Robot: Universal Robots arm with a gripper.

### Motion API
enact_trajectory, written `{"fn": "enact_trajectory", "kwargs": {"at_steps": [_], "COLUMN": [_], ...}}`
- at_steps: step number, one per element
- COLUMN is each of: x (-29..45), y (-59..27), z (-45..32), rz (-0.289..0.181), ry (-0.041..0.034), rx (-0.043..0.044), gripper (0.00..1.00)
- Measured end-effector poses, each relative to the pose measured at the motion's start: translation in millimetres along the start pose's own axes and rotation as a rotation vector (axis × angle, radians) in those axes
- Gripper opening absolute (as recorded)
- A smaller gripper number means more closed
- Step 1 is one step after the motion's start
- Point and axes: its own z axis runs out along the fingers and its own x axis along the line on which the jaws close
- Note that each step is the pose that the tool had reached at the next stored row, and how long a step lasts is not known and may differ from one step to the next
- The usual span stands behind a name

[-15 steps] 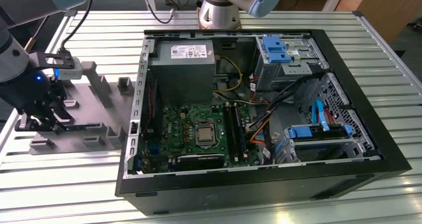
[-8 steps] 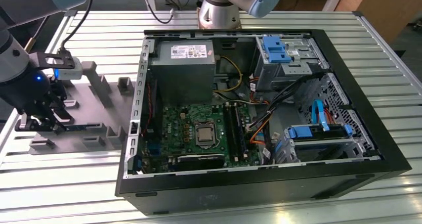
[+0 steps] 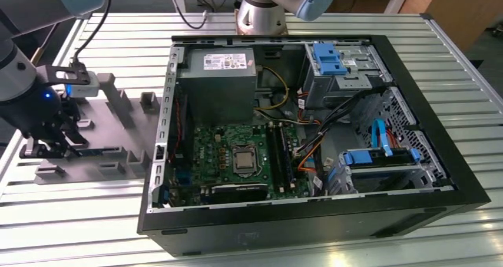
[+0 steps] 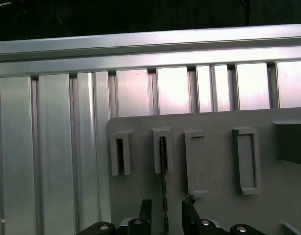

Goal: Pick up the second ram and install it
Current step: 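Pick up the second ram and move it above second insertion slot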

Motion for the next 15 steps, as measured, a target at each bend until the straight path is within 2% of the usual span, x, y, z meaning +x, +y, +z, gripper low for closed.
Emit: {"fn": "enact_trajectory", "kwargs": {"at_steps": [3, 10, 11, 15], "x": [0.2, 0.2, 0.2, 0.3], "y": [0.0, 0.0, 0.0, 0.0], "z": [3.6, 4.2, 4.4, 7.1], "rz": [0.000, 0.000, 0.000, 0.000], "ry": [0.0000, 0.0001, 0.0001, 0.0005], "rx": [-0.0001, -0.0001, -0.0001, -0.0001], "gripper": [0.38, 0.36, 0.30, 0.30]}}
